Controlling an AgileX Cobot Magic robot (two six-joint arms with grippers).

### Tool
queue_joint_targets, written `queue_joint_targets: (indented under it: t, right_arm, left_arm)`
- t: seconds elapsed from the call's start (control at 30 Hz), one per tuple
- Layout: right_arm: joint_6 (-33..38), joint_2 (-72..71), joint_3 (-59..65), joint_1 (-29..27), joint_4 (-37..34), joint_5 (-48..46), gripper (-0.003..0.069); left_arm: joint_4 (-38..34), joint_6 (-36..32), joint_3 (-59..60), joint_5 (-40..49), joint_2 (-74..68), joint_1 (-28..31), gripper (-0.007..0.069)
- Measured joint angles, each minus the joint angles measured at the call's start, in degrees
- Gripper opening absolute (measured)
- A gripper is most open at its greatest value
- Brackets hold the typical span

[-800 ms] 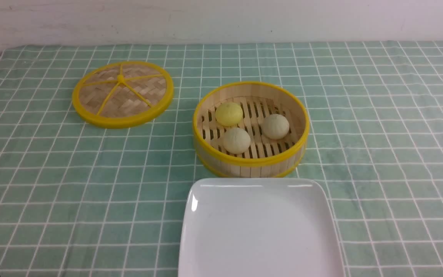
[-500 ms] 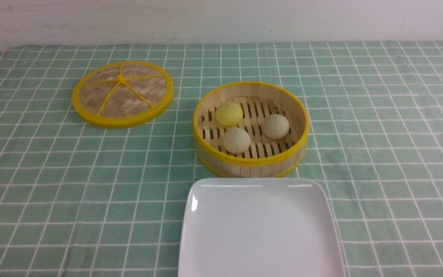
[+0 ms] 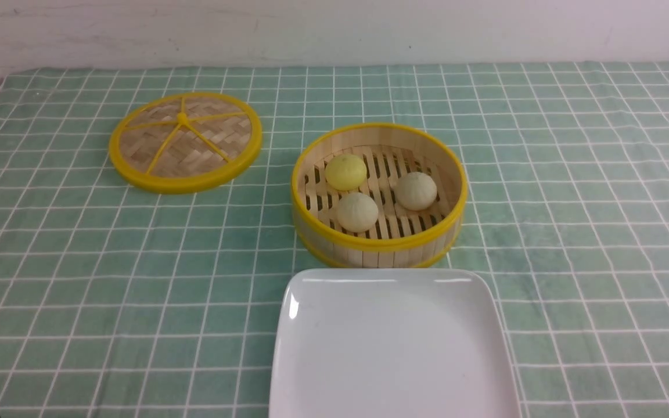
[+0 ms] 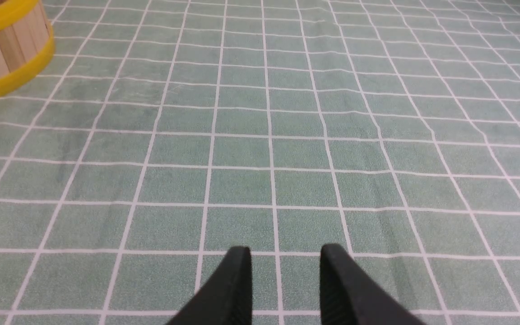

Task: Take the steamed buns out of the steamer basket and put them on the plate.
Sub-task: Use the right arm to grab the steamed stuffed bun that is closest to it

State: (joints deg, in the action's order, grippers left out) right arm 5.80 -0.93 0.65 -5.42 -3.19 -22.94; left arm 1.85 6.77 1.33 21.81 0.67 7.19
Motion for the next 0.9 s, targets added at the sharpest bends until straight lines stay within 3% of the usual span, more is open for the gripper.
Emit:
queue_joint_targets:
  t: [0.9]
  right_arm:
    - [-2.71,0.0,-1.4,0.0,-0.62,3.56,0.024]
  left_arm:
    - [0.0,0.0,0.0,0.0,0.0,0.0,0.0367]
